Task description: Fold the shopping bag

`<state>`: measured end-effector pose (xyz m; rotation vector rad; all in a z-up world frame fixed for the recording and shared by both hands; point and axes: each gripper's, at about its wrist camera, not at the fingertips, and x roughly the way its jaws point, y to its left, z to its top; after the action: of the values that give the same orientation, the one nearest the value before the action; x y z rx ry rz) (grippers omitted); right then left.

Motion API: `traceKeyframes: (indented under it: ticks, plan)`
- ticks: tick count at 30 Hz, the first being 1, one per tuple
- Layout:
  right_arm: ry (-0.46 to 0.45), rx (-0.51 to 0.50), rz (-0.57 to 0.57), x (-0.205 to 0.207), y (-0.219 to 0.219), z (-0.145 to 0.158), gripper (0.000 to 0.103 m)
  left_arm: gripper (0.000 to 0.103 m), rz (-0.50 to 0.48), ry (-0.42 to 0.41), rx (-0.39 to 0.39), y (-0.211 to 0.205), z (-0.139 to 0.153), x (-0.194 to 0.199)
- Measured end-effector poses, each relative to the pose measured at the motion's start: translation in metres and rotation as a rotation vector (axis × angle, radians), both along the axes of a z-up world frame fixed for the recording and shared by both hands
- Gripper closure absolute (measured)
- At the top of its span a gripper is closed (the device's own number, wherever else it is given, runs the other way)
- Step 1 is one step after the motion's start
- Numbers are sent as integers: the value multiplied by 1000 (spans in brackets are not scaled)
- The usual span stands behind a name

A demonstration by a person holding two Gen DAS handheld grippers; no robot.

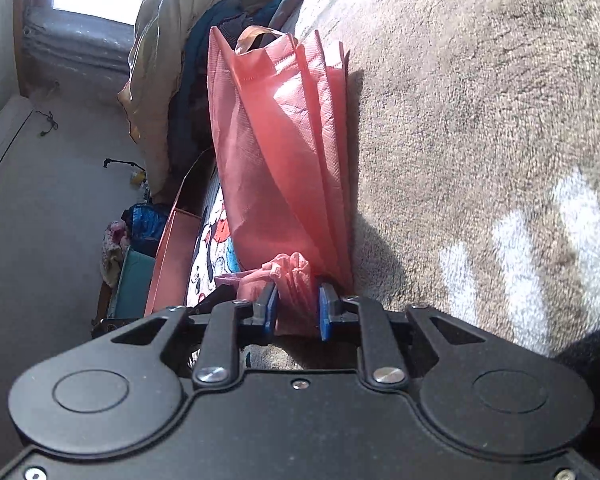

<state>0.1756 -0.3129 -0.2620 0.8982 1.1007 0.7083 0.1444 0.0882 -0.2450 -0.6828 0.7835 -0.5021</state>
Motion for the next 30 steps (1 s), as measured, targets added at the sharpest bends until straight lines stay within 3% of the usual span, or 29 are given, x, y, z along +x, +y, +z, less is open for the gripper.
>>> traceKeyframes:
  ticks: [6, 7, 10, 13, 15, 16, 17, 19, 22, 24, 27, 30]
  plan:
    - [57, -29, 39, 10, 3, 4, 88, 81, 45, -26, 15, -3, 1, -8]
    - [57, -37, 38, 10, 3, 6, 88, 81, 43, -67, 67, -7, 6, -10]
    - [51, -60, 29, 6, 5, 11, 88, 78, 19, -253, 319, -31, 24, -26]
    - [47, -72, 14, 2, 5, 13, 88, 78, -10, -468, 662, -64, 49, -51]
    - [42, -79, 5, -1, 5, 15, 88, 78, -76, -620, 724, -77, 64, -65]
    - [42, -80, 1, -2, 5, 15, 88, 78, -123, -656, 733, -82, 67, -68]
    - [41, -79, -3, -2, 5, 15, 88, 78, -168, -667, 743, -88, 67, -68]
    - [38, -79, -10, -3, 4, 14, 88, 78, -231, -591, 754, -94, 55, -57]
    - [26, -72, -31, -8, 5, 12, 88, 78, -220, -485, 702, -91, 28, -39]
    - [-11, -97, -39, -14, 7, 16, 88, 78, -238, -475, 711, -91, 28, -35]
    - [-140, -206, -20, -27, 17, 33, 81, 79, -270, -439, 702, -89, 31, -31]
    - [-325, -401, 25, -40, 38, 60, 67, 79, -266, -410, 705, -90, 32, -32]
